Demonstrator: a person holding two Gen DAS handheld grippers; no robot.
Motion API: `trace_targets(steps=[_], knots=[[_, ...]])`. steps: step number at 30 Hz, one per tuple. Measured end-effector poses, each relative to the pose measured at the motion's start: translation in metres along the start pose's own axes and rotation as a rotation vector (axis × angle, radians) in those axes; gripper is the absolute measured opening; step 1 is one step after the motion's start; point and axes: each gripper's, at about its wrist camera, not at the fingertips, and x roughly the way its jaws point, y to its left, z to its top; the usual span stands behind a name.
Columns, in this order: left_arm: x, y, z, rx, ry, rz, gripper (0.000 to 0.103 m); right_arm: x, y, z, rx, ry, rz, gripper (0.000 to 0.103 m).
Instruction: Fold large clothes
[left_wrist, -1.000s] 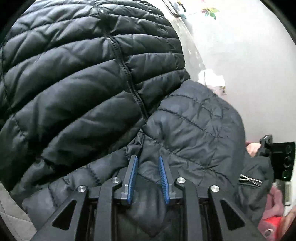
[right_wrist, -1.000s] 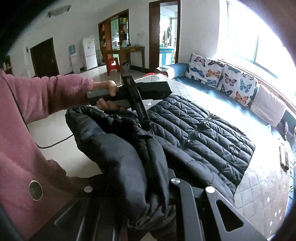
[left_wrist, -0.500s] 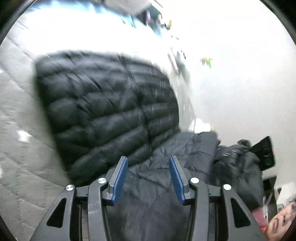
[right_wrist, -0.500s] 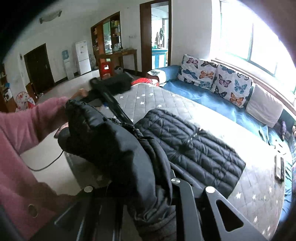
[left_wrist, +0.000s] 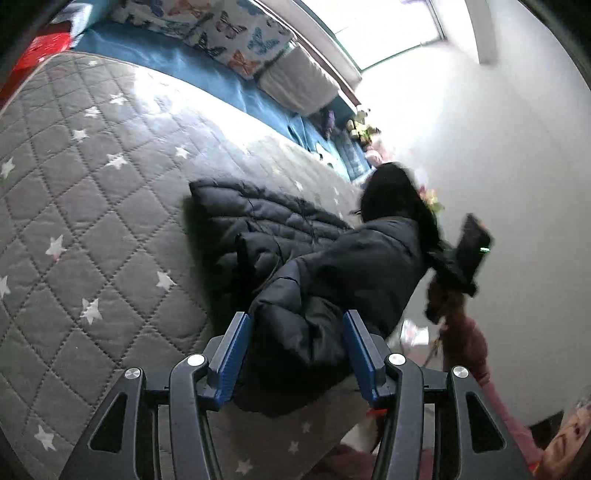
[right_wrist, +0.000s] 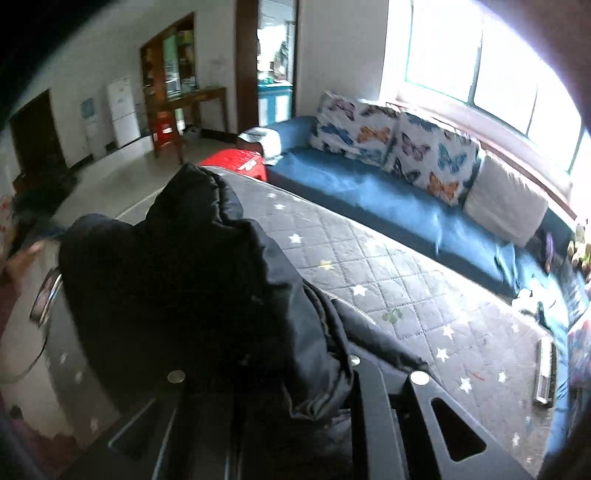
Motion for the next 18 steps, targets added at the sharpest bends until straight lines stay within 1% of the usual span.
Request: trace_targets(steps=[3,4,7,9,10,12,13,14,15,16,17,18], knots=[[-0.013,-0.001,-0.003,-0.003,-0.054,0.009,0.056,0.042,-0.012,0.003,0.013,0.047,-0.008,0.016],[-0.025,0.002,-0.004,-0.007,-0.069,0.002,0.056,0.049,-0.017,0.005,0.032,0.062,-0.015,0.016],[-0.041,-0.001,-0.008,0.012,-0.085,0.012,0.056,0.069,-0.030,0.005,0.060,0.083,-0.032,0.016],[-0.040,-0.013,-0.009,0.035,-0.081,0.013,0.056,0.076,-0.038,0.005,0.099,0.100,-0.027,0.016],[-0.034,-0.021,-0.010,0.045,-0.081,0.003,0.056,0.082,-0.042,0.003,0.117,0.111,-0.022,0.016],[-0.029,-0.034,-0.011,0.062,-0.077,-0.028,0.056,0.095,-0.047,-0.007,0.141,0.139,-0.049,0.017],[-0.012,-0.046,-0.012,0.067,-0.077,-0.040,0.056,0.101,-0.048,-0.012,0.156,0.165,-0.053,0.018],[0.005,-0.057,-0.012,0.070,-0.078,-0.059,0.056,0.105,-0.050,-0.015,0.167,0.181,-0.062,0.021],[0.012,-0.062,-0.010,0.064,-0.074,-0.069,0.056,0.106,-0.052,-0.017,0.188,0.185,-0.066,0.030],[0.026,-0.069,-0.006,0.052,-0.065,-0.073,0.056,0.105,-0.057,-0.018,0.225,0.180,-0.054,0.032],[0.044,-0.077,-0.003,0.043,-0.056,-0.073,0.056,0.098,-0.063,-0.017,0.266,0.163,-0.023,0.032],[0.054,-0.083,0.002,0.033,-0.044,-0.076,0.056,0.090,-0.066,-0.014,0.294,0.142,-0.012,0.033]])
